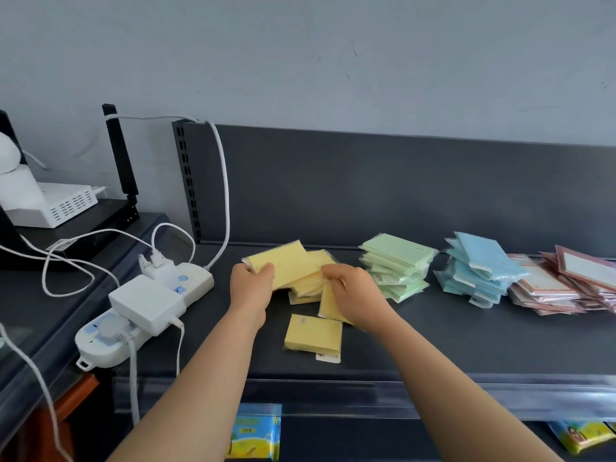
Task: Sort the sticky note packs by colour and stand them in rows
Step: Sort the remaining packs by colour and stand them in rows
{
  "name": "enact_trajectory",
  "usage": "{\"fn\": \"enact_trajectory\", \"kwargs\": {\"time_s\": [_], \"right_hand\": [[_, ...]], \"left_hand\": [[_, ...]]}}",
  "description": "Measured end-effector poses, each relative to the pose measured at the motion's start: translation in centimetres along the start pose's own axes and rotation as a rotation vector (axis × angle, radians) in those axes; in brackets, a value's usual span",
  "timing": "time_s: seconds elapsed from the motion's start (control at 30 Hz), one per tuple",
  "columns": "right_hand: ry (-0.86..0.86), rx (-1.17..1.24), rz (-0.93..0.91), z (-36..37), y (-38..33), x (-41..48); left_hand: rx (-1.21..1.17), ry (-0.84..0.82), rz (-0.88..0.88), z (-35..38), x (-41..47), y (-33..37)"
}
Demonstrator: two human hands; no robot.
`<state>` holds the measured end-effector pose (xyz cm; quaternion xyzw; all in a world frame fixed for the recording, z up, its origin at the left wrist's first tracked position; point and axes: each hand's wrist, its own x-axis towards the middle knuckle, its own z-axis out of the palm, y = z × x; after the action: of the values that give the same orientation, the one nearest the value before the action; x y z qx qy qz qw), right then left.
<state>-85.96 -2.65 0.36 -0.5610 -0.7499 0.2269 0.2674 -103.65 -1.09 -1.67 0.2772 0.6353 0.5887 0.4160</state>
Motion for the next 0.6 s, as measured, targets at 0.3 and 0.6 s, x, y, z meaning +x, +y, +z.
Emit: {"fn": "enact_trajectory", "kwargs": {"time_s": [0.3,0.6], "right_hand": [[0.094,0.192,0.042,-0.2,-0.5,0.8],[0.179,0.349,0.007,-0.6,-0.6,0.8]], "left_hand": [[-0.077,-0.139,0.142,-1.2,-1.0,0.5],[-0.014,-0.249,0.219,-2.4,-1.5,0.2]]}}
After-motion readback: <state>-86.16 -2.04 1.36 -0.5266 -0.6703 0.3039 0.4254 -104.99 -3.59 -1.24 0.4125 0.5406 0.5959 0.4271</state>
